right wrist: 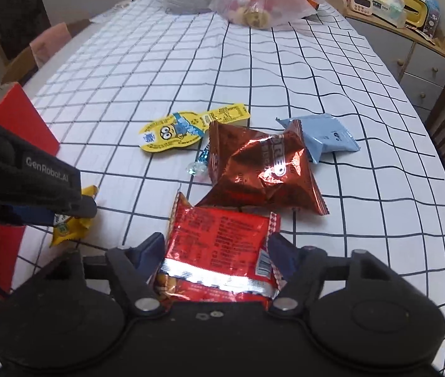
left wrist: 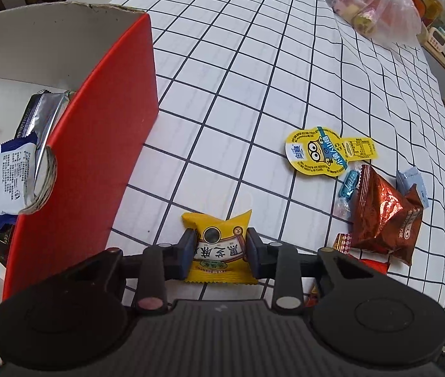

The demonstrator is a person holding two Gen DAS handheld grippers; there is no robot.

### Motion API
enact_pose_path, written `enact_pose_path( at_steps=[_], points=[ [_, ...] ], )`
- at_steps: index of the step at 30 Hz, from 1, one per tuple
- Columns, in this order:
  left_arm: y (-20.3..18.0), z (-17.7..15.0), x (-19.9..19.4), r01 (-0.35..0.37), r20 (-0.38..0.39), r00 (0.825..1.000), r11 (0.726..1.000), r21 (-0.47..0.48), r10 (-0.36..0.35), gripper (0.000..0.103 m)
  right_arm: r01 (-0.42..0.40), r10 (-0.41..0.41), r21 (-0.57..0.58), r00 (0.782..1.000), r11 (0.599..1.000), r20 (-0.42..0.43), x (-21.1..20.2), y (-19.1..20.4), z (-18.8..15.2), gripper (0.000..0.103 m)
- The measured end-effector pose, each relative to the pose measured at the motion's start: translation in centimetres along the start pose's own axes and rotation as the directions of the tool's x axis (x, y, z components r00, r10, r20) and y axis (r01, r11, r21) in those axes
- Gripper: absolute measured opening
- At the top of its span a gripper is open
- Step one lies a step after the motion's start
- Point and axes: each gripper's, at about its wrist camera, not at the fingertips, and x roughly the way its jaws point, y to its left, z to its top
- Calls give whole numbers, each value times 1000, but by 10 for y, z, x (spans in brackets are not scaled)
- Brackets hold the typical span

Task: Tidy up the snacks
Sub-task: 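Grasp the red chip bag with the right tool while the left holds the yellow packet, then lift the red chip bag with the right tool while the left holds the yellow packet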

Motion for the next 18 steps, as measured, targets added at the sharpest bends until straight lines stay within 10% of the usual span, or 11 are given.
enact_pose_path(
  at_steps=[11, 18],
  points=[
    [10, -10, -19, 53, 11, 999, 997, 50, -54, 33, -99, 99, -23, 995, 995, 14, -21, -2, -9, 16],
    [16, -22, -39, 106, 12, 994, 987, 117, -108, 33, -177, 173, -133, 984, 975, -45, -37, -14, -23, 27]
  ],
)
